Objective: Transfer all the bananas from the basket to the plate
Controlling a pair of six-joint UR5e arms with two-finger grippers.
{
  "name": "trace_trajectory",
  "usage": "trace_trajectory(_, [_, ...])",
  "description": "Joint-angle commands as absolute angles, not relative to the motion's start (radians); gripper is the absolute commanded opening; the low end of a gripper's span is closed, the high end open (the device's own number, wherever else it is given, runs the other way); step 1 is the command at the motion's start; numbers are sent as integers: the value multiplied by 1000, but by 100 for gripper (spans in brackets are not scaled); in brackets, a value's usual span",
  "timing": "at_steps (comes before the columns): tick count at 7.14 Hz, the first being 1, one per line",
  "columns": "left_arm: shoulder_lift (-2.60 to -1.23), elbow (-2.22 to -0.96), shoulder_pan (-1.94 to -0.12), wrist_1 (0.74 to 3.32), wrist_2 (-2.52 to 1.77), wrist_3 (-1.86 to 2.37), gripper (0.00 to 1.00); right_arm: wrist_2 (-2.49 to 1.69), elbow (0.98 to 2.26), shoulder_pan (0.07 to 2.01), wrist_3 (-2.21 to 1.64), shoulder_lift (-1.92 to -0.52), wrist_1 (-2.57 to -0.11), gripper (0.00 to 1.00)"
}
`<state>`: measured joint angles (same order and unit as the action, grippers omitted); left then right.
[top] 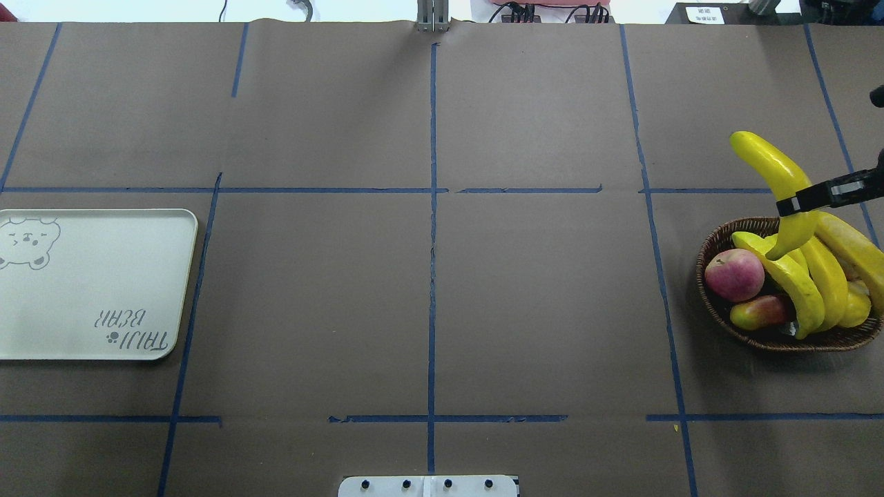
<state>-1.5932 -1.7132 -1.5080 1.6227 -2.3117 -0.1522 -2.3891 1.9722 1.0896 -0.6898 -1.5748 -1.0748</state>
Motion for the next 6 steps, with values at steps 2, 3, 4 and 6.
trace_trajectory(2, [-1677, -1695, -1389, 1774, -2376, 312, 100, -2321, 1925, 944, -933, -1344, -1074, 1])
trace_trajectory(3, [-1701, -1684, -1372, 1857, -2410, 477, 100, -2247, 1922, 877, -1030, -1275, -1072, 1])
trace_trajectory(4, [-1736, -1693, -1314, 1905, -2431, 640, 100, -2146, 1919, 797, -1101, -1219, -1074, 1])
trace_trajectory(6, [-1813, -1694, -1180, 2058, -2431, 969, 100, -1990, 1876, 665, -1202, -1088, -1068, 1])
